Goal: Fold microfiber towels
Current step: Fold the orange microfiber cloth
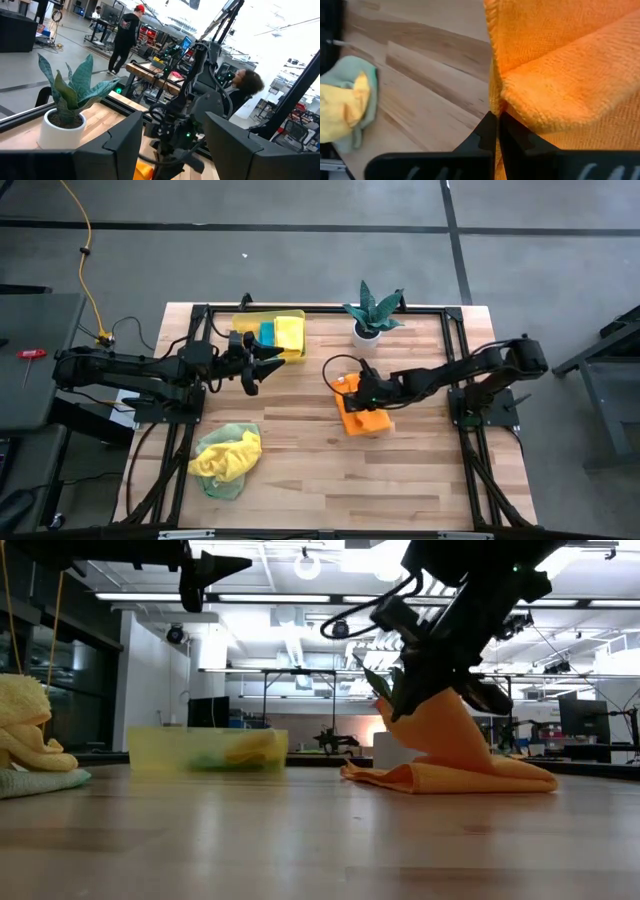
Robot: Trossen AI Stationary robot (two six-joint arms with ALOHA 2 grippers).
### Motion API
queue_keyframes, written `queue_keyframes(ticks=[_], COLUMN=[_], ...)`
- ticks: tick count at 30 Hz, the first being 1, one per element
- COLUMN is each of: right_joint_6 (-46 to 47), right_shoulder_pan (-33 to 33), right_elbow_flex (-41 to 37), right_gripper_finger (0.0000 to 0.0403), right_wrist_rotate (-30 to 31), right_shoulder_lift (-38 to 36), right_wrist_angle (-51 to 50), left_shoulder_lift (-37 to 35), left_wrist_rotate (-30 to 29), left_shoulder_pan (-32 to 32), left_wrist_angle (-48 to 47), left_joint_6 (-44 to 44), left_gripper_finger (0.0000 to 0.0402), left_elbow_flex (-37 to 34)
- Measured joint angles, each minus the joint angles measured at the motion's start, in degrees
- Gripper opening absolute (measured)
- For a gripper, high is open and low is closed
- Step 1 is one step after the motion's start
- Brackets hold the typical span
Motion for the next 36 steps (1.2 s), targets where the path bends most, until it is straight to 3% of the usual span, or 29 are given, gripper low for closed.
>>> queue_keyframes(ticks=[15, 21, 25, 28, 33, 36], right_joint_6=[3.40, 3.19, -2.08, -5.74, -11.06, -15.64], right_shoulder_pan=[-0.13, -0.49, -1.75, -3.64, -5.74, -6.41], right_elbow_flex=[0.00, 0.00, 0.00, 0.00, 0.02, 0.02], right_gripper_finger=[0.0012, 0.0097, 0.0164, 0.0193, 0.0201, 0.0200], right_wrist_rotate=[-1.31, -1.74, -2.65, -2.08, 1.70, -1.73], right_shoulder_lift=[2.53, 2.53, 0.99, -2.81, -11.92, -15.11], right_wrist_angle=[3.01, 3.56, 2.74, -2.56, -17.30, -22.16], left_shoulder_lift=[0.00, 0.00, 0.00, 0.00, 0.00, 0.00], left_wrist_rotate=[-0.15, -0.15, -0.15, -0.13, -0.14, -0.57], left_shoulder_pan=[0.00, 0.00, 0.00, 0.00, 0.00, -0.01], left_wrist_angle=[0.01, 0.02, 0.02, 0.04, 0.02, 0.00], left_joint_6=[0.00, 0.00, 0.00, 0.00, 0.00, 0.00], left_gripper_finger=[0.0197, 0.0197, 0.0197, 0.0197, 0.0197, 0.0197], left_elbow_flex=[0.00, 0.00, 0.00, 0.02, 0.02, 0.02])
